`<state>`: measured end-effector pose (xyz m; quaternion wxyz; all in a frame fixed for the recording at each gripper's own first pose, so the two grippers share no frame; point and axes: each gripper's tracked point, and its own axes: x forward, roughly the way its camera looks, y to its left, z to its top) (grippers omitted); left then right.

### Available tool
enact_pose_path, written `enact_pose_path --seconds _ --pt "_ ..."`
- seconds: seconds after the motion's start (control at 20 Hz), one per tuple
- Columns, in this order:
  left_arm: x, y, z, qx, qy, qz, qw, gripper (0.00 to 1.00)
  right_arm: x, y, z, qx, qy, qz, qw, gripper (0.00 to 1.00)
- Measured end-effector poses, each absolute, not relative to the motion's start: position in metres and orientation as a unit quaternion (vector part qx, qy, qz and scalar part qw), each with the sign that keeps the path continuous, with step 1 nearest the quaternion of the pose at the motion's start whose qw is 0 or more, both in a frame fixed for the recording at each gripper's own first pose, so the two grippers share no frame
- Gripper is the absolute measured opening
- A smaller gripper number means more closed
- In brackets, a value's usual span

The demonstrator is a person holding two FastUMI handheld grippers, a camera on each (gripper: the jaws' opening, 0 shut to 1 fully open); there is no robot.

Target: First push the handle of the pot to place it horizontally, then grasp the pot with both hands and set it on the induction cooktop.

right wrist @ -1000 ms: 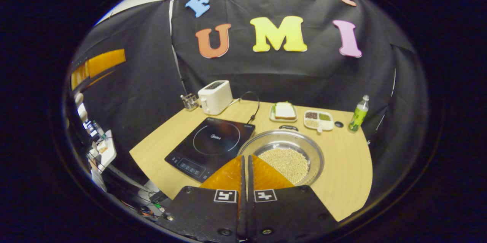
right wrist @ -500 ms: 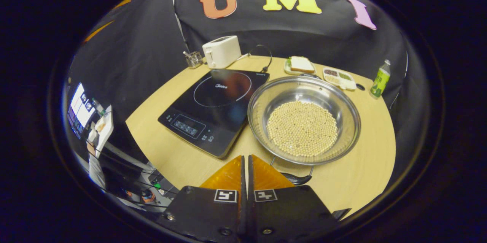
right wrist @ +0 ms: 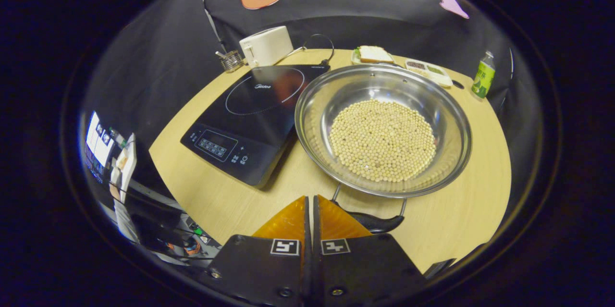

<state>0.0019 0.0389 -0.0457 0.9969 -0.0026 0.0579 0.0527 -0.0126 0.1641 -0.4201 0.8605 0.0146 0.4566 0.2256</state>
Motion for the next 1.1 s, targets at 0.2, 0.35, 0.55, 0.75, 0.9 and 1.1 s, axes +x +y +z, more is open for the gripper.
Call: enact_pose_path --seconds 0.2,0.35,0.55,0.75,0.9,1.1 --pt "0.005 0.039 -0.046 -0.005 0.059 0.051 0.997 0.96 -0.013 0.164 -0.424 0.006 0.457 0.225 0.860 0.04" --pt "0.007 0.040 -0.047 -0.006 0.059 0.049 0.997 0.97 -0.010 0.159 -0.425 0.021 0.463 0.217 0.859 0.03" --pt "0.008 0.040 -0.048 -0.009 0.058 0.049 0.997 0.97 -0.006 0.146 -0.429 0.031 0.470 0.203 0.859 0.03" --pt "0.009 0.040 -0.050 -0.009 0.057 0.048 0.997 0.97 -0.006 0.124 -0.431 0.038 0.474 0.181 0.861 0.04" --pt "0.010 0.039 -0.051 -0.011 0.058 0.046 0.997 0.96 -0.002 0.110 -0.433 0.042 0.476 0.164 0.863 0.04" --pt "0.013 0.037 -0.053 -0.013 0.058 0.043 0.997 0.97 -0.001 0.091 -0.432 0.038 0.476 0.151 0.865 0.04"
